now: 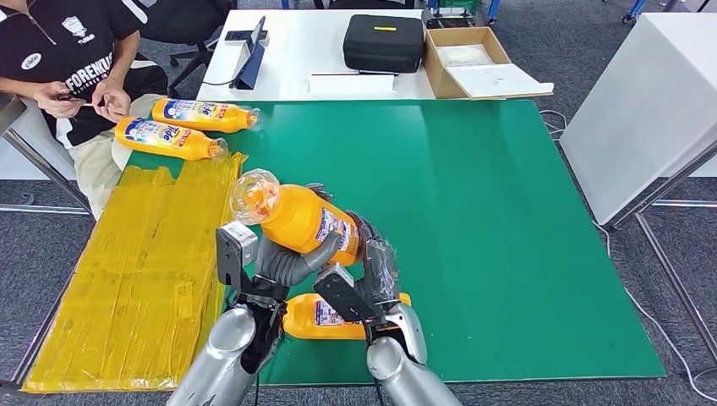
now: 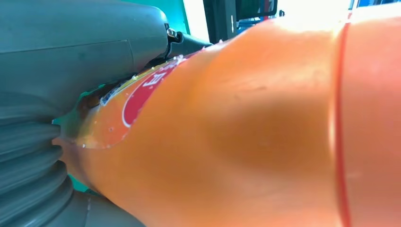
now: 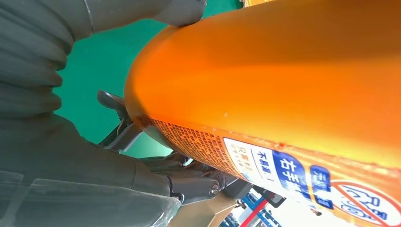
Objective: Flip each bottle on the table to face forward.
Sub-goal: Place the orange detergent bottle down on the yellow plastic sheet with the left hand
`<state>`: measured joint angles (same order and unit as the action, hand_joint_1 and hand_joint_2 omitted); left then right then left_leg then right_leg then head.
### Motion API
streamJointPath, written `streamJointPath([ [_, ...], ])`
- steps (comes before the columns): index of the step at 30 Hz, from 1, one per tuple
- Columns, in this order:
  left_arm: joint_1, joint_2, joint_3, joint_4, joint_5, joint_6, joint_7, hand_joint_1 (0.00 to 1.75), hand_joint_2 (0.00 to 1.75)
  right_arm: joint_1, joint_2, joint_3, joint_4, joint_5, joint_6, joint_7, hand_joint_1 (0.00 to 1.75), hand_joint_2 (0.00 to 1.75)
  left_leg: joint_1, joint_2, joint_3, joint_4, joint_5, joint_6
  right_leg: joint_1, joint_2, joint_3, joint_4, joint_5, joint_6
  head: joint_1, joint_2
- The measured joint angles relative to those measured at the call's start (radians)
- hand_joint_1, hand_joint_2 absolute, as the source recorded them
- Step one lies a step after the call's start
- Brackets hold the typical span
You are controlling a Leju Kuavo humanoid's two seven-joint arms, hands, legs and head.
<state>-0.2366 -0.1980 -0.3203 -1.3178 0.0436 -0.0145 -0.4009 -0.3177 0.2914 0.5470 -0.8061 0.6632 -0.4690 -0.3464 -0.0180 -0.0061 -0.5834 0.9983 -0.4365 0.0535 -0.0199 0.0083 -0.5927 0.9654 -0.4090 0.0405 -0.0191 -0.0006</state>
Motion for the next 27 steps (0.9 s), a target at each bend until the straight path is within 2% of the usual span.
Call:
streamJointPath([
  [13, 0.000, 0.000, 0.000, -0.001, 0.005, 0.000, 0.000, 1.75, 1.75, 0.002, 0.000, -0.001, -0.002, 0.003, 0.000, 0.000, 1.75, 1.75, 0.000, 0.000, 0.000, 0.000, 0.000, 0.000, 0.000, 0.000, 0.000, 0.000, 0.000, 0.000, 0.000, 0.000],
  [14, 0.000, 0.000, 0.000, -0.001, 0.005, -0.001, 0.000, 1.75, 1.75, 0.002, 0.000, -0.001, -0.002, 0.003, 0.000, 0.000, 1.67, 1.75, 0.000, 0.000, 0.000, 0.000, 0.000, 0.000, 0.000, 0.000, 0.000, 0.000, 0.000, 0.000, 0.000, 0.000],
  [15, 0.000, 0.000, 0.000, -0.001, 0.006, -0.001, 0.000, 1.75, 1.75, 0.002, 0.000, -0.001, -0.003, 0.003, 0.000, 0.000, 1.33, 1.75, 0.000, 0.000, 0.000, 0.000, 0.000, 0.000, 0.000, 0.000, 0.000, 0.000, 0.000, 0.000, 0.000, 0.000],
  [17, 0.000, 0.000, 0.000, -0.001, 0.007, -0.002, 0.000, 1.75, 1.75, 0.004, 0.000, -0.003, -0.005, 0.003, -0.001, 0.000, 0.45, 1.75, 0.000, 0.000, 0.000, 0.000, 0.000, 0.000, 0.000, 0.000, 0.000, 0.000, 0.000, 0.000, 0.000, 0.000],
  [18, -0.001, 0.000, 0.000, -0.001, 0.008, -0.003, 0.000, 1.75, 1.75, 0.006, 0.000, -0.004, -0.007, 0.003, -0.002, 0.000, 0.10, 1.75, 0.000, 0.000, 0.000, 0.000, 0.000, 0.000, 0.000, 0.000, 0.000, 0.000, 0.000, 0.000, 0.000, 0.000],
  [19, -0.001, 0.000, 0.000, -0.001, 0.008, -0.004, 0.000, 1.75, 1.75, 0.008, 0.000, -0.005, -0.011, 0.002, -0.003, -0.001, 0.00, 1.75, 0.000, 0.000, 0.000, 0.000, 0.000, 0.000, 0.000, 0.000, 0.000, 0.000, 0.000, 0.000, 0.000, 0.000],
  [23, -0.003, 0.000, 0.000, -0.002, 0.012, -0.012, -0.001, 1.75, 1.75, 0.024, -0.002, -0.009, -0.043, -0.004, -0.004, -0.002, 0.00, 1.75, 0.000, 0.000, 0.000, 0.000, 0.000, 0.000, 0.000, 0.000, 0.000, 0.000, 0.000, 0.000, 0.000, 0.000],
  [27, 0.001, 0.002, 0.005, -0.015, 0.011, 0.003, -0.014, 1.75, 1.75, 0.068, -0.016, -0.012, -0.157, 0.000, -0.004, -0.002, 0.00, 1.75, 0.000, 0.000, 0.000, 0.000, 0.000, 0.000, 0.000, 0.000, 0.000, 0.000, 0.000, 0.000, 0.000, 0.000],
])
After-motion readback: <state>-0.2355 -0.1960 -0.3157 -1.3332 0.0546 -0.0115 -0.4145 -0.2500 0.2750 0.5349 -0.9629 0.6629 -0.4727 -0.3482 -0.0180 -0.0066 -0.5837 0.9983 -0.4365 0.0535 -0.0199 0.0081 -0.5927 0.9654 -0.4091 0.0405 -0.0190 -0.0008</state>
